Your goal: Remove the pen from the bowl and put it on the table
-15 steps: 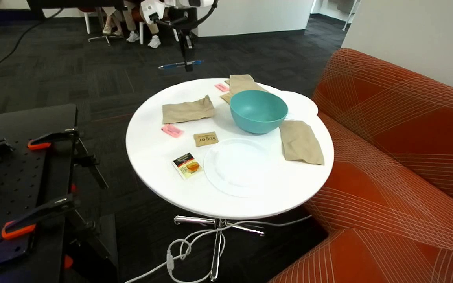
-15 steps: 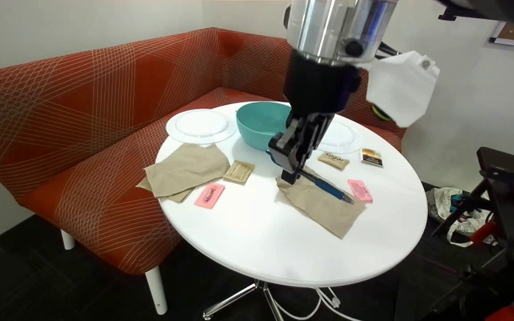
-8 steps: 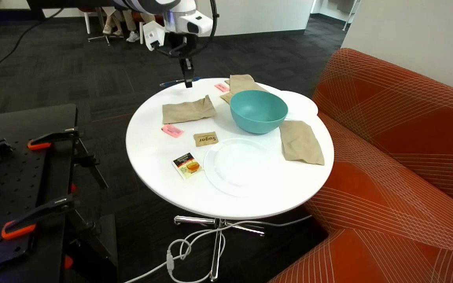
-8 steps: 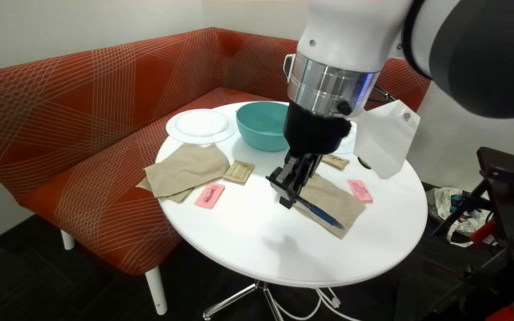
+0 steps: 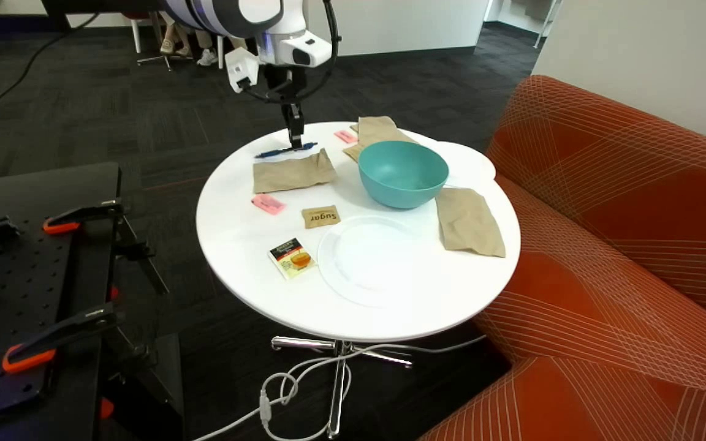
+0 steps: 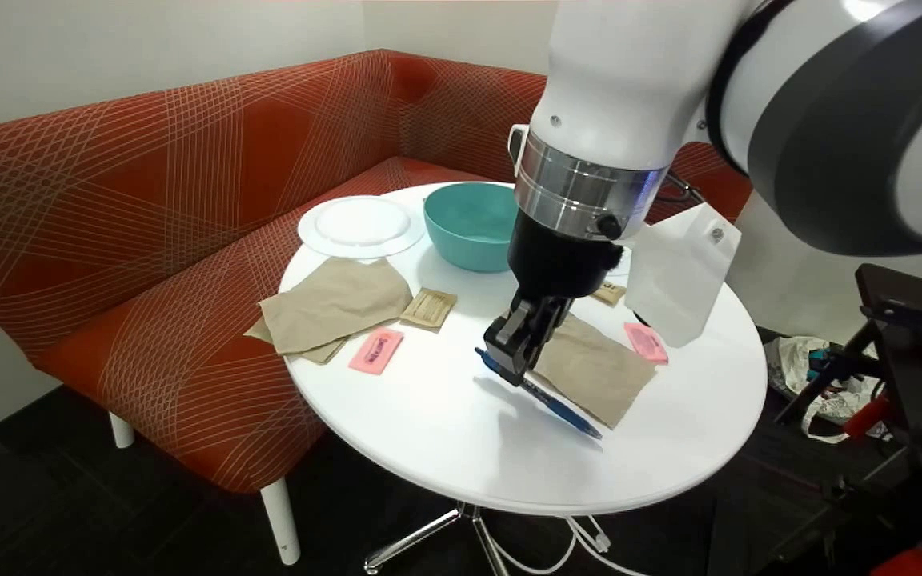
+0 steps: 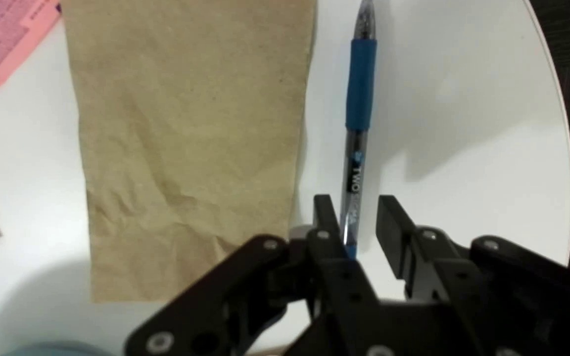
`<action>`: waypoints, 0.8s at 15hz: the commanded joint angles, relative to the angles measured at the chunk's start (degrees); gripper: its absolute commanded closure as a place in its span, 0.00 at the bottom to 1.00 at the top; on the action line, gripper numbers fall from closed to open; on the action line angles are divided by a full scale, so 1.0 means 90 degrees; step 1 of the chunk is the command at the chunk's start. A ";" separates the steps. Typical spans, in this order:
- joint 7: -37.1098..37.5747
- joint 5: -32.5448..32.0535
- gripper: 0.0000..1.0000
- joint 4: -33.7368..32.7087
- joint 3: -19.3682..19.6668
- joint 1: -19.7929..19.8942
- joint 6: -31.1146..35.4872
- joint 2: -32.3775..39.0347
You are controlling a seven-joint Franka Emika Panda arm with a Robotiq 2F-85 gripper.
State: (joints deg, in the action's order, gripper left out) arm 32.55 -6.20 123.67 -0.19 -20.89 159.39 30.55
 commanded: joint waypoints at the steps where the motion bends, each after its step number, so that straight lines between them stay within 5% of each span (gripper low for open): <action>1: -0.0043 0.0069 0.42 0.0007 0.0200 -0.0174 0.0140 -0.0062; 6: 0.0000 0.0055 0.03 0.0090 0.0323 -0.0231 0.0184 -0.0264; 12: -0.0042 0.0110 0.00 0.0138 0.0309 -0.0140 0.0180 -0.0461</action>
State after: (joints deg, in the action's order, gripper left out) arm 32.59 -6.13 123.42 2.06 -21.72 160.26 28.65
